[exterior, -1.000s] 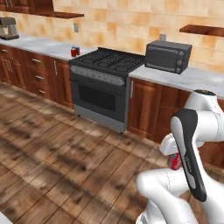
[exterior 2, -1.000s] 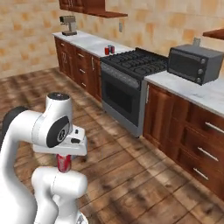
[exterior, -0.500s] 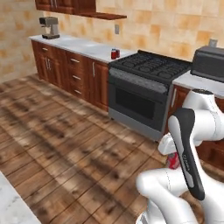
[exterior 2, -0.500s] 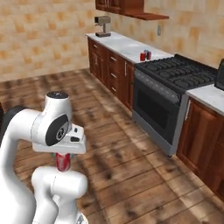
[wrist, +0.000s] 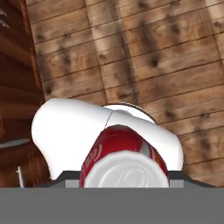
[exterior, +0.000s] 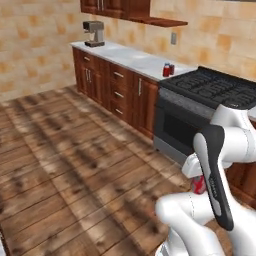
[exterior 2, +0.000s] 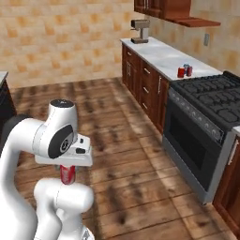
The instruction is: Four empty soda cans are scattered around the kitchen. Gather all the cans and cluster them next to the stove for recycling.
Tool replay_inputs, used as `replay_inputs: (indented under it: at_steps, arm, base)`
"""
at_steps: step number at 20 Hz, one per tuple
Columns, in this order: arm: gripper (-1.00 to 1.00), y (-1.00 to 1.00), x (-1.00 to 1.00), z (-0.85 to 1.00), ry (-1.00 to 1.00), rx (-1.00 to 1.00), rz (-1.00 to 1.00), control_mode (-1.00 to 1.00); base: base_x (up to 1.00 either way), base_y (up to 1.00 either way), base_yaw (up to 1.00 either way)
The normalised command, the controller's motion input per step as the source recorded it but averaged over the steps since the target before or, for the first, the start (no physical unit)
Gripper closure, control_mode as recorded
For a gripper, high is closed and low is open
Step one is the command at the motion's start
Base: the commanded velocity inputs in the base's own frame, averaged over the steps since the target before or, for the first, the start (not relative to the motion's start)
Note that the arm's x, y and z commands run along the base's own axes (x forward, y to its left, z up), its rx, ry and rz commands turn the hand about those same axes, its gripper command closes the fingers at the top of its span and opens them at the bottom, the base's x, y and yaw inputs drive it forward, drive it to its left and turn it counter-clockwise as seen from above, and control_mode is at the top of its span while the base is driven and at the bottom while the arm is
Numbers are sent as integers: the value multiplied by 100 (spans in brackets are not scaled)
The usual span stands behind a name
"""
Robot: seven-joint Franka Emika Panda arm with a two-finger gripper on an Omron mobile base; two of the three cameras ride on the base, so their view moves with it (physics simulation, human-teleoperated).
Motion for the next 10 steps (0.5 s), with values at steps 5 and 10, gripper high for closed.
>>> replay_inputs:
  at_steps: [5, 10]
  arm:
    - [100, 0, 0, 0, 0, 0, 0, 100]
    - [100, 0, 0, 0, 0, 0, 0, 100]
  base:
    - [100, -15, 33]
    - [100, -1, 27]
